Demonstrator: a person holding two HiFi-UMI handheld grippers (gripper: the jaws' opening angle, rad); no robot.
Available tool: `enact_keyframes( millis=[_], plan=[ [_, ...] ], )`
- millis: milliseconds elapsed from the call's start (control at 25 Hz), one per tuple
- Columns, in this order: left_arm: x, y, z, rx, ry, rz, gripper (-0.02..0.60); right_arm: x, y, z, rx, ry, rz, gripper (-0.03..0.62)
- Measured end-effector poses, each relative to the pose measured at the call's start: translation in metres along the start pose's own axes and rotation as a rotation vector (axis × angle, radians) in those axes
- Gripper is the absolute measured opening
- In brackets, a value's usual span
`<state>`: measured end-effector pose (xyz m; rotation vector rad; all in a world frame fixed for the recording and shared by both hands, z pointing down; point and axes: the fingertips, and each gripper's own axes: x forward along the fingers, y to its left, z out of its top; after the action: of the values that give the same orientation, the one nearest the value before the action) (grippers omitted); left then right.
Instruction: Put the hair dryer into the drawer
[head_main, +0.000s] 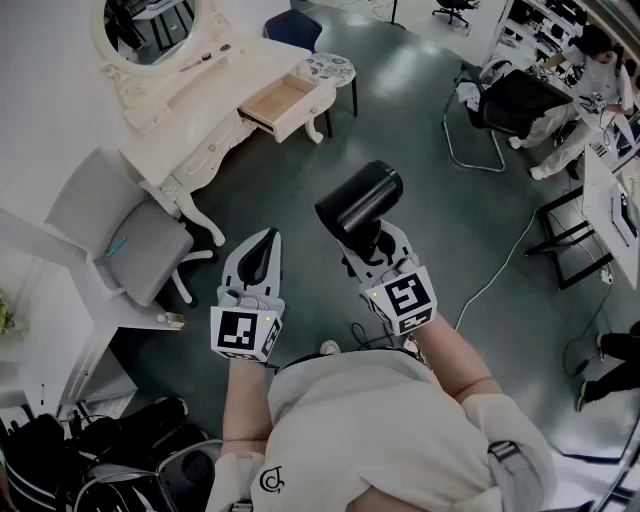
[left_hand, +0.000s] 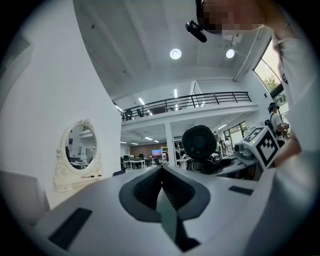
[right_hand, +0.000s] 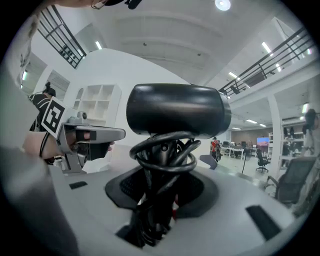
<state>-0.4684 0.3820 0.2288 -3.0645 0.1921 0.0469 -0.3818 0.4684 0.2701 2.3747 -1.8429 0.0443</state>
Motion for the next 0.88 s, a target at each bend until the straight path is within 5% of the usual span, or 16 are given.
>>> enact_keyframes(
  millis=[880],
  plan=[
    [0.026, 0.057, -0.022, -0.025, 0.032, -0.01, 0.011, 0.074, 0.004, -0.001, 0.067, 0.024, 0.034, 0.156]
  ],
)
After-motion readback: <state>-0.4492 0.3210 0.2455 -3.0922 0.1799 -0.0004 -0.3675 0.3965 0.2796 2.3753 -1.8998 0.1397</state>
